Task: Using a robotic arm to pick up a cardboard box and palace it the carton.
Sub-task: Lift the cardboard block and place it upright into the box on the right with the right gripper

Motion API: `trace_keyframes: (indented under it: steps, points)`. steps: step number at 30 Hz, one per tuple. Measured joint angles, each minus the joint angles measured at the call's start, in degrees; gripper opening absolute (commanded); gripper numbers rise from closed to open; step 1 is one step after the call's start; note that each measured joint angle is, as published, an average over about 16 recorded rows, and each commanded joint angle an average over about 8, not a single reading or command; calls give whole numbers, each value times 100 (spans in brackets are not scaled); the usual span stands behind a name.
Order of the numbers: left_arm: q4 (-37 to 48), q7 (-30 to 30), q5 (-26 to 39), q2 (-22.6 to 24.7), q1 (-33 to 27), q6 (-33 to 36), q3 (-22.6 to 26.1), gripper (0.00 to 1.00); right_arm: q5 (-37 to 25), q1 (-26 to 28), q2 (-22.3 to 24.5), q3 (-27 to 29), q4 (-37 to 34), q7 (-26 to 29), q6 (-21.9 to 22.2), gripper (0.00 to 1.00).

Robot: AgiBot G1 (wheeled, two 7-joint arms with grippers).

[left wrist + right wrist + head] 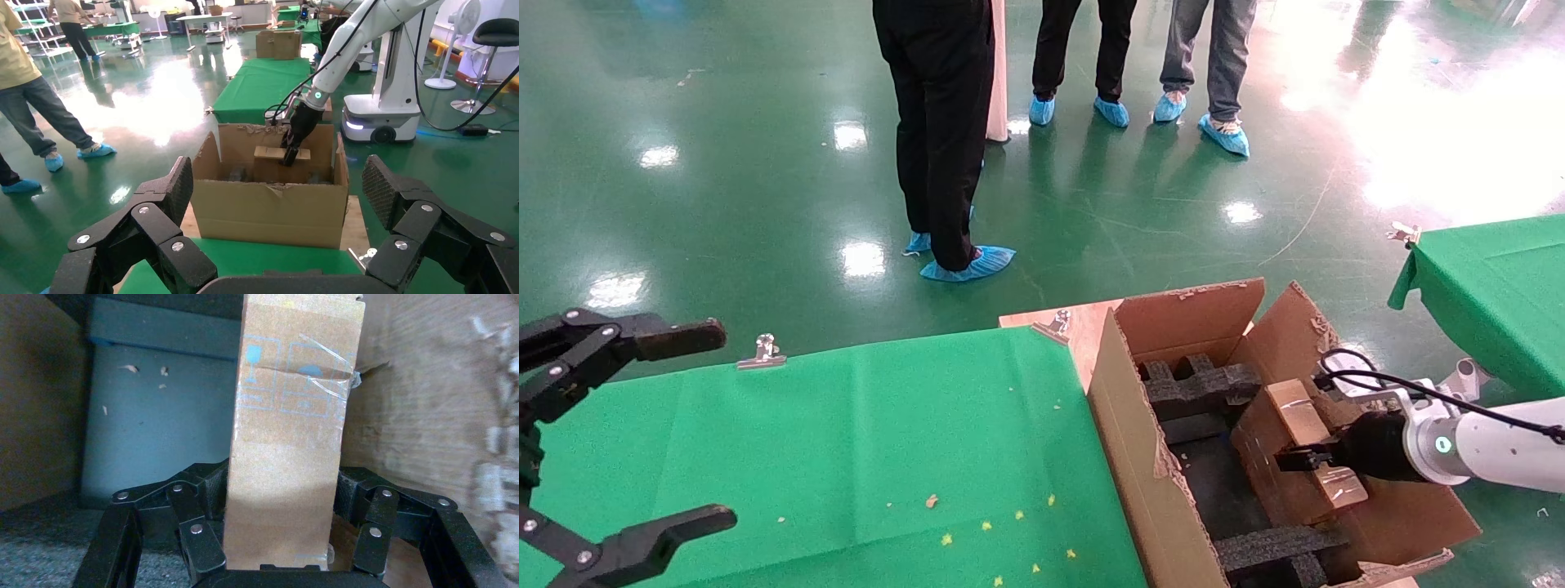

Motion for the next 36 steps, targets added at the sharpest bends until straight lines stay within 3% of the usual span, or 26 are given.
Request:
trace_keyframes:
  steps: [6,7,14,15,36]
  points:
    - [0,1,-1,-1,0,-1,2,100,147,-199,-155,73,-232,-168,-26,0]
    - [0,1,-2,-1,0,-1,2,100,169,-226,-178,86,-266,-195,-33,4]
    - [1,2,-4,-2,0,-2,4,100,275,-342,-275,157,-415,-338,-90,91]
    - [1,2,-4,-2,0,-3,4,100,283,-349,-281,163,-424,-350,-96,99]
    - [3,3,-5,-3,0,-3,5,100,273,-314,-258,166,-397,-366,-103,100]
